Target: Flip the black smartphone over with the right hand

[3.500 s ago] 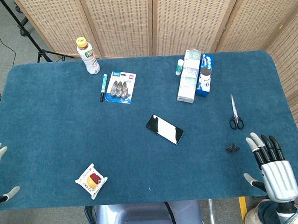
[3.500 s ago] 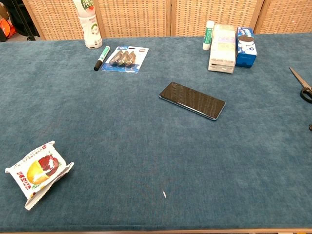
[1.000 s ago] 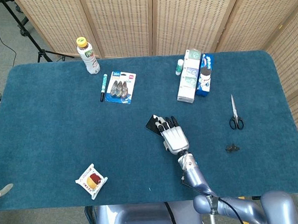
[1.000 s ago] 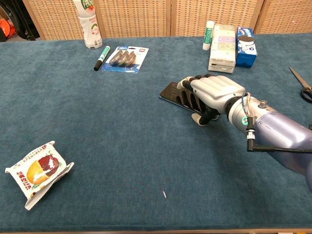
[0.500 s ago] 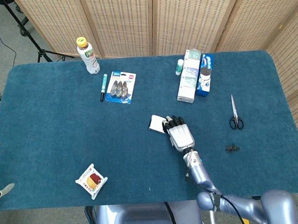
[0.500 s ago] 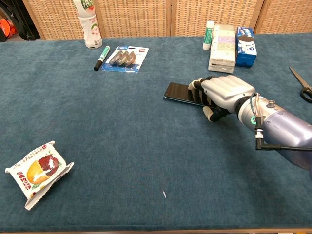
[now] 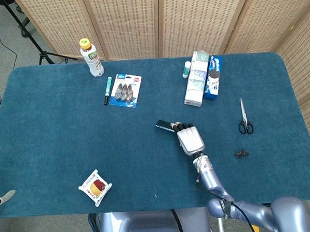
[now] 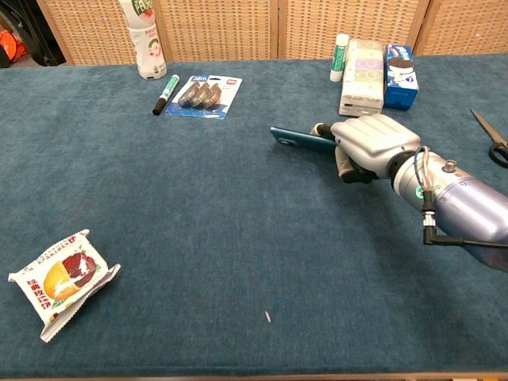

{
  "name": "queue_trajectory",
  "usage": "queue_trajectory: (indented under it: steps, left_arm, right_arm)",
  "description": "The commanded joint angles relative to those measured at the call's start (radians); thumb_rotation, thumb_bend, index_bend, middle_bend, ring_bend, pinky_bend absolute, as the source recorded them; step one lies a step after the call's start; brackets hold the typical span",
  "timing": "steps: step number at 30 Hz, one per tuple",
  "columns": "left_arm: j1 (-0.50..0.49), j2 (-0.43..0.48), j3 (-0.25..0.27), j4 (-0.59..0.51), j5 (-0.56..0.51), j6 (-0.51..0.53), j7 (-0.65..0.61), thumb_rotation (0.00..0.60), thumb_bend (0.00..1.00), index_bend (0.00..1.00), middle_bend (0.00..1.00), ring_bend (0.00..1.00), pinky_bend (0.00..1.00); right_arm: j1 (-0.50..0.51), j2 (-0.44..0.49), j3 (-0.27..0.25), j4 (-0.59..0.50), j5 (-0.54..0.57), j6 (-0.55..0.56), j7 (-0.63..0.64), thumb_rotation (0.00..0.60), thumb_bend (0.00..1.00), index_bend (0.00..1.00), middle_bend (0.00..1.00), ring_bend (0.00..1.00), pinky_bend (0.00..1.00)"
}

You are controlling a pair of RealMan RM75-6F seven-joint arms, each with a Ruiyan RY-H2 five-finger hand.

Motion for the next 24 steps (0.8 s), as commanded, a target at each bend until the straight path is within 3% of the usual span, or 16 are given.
queue_trajectory:
  steps: [1, 9, 11, 13, 15, 19, 24]
  left_arm:
    - [-0.001, 0.0, 0.0, -0.001, -0.001, -0.002, 0.001, 0.6, 0.0, 0.0, 0.0, 0.0, 0.0]
    - [-0.005, 0.003, -0.001, -0.003, -0.01, -0.013, -0.003, 0.6, 0.0, 0.0, 0.0, 0.0, 0.0]
    - [-0.006, 0.005, -0.001, -0.004, -0.013, -0.015, -0.005, 0.6, 0.0, 0.0, 0.0, 0.0, 0.0]
    - [-0.006, 0.006, -0.002, -0.004, -0.016, -0.015, -0.007, 0.6, 0.0, 0.0, 0.0, 0.0, 0.0]
    - [-0.005, 0.006, -0.003, -0.004, -0.016, -0.012, -0.008, 0.6, 0.0, 0.0, 0.0, 0.0, 0.0]
    - [-0.004, 0.006, -0.002, -0.004, -0.012, -0.012, -0.008, 0.6, 0.0, 0.0, 0.0, 0.0, 0.0]
    - [-0.004, 0.005, -0.003, -0.004, -0.015, -0.01, -0.007, 0.6, 0.0, 0.0, 0.0, 0.0, 0.0]
  right_arm:
    - [0.013, 0.001, 0.019, 0.008, 0.001, -0.006, 0.019, 0.6, 0.96, 0.31, 0.37, 0.34, 0.31]
    - [0.062, -0.003, 0.131, 0.057, 0.124, -0.068, 0.027, 0.6, 0.95, 0.31, 0.37, 0.36, 0.31]
    - [0.072, 0.006, 0.151, 0.063, 0.163, -0.083, 0.003, 0.6, 0.9, 0.31, 0.33, 0.29, 0.31]
    - [0.08, 0.016, 0.16, 0.075, 0.183, -0.086, -0.016, 0.6, 0.76, 0.29, 0.2, 0.09, 0.22]
    - [0.084, 0.028, 0.16, 0.09, 0.203, -0.099, -0.03, 0.6, 0.63, 0.23, 0.08, 0.0, 0.14]
    - [0.097, 0.036, 0.15, 0.14, 0.213, -0.1, -0.065, 0.6, 0.38, 0.16, 0.0, 0.0, 0.08]
    - [0.097, 0.046, 0.155, 0.137, 0.196, -0.086, -0.012, 0.6, 0.36, 0.14, 0.0, 0.0, 0.07]
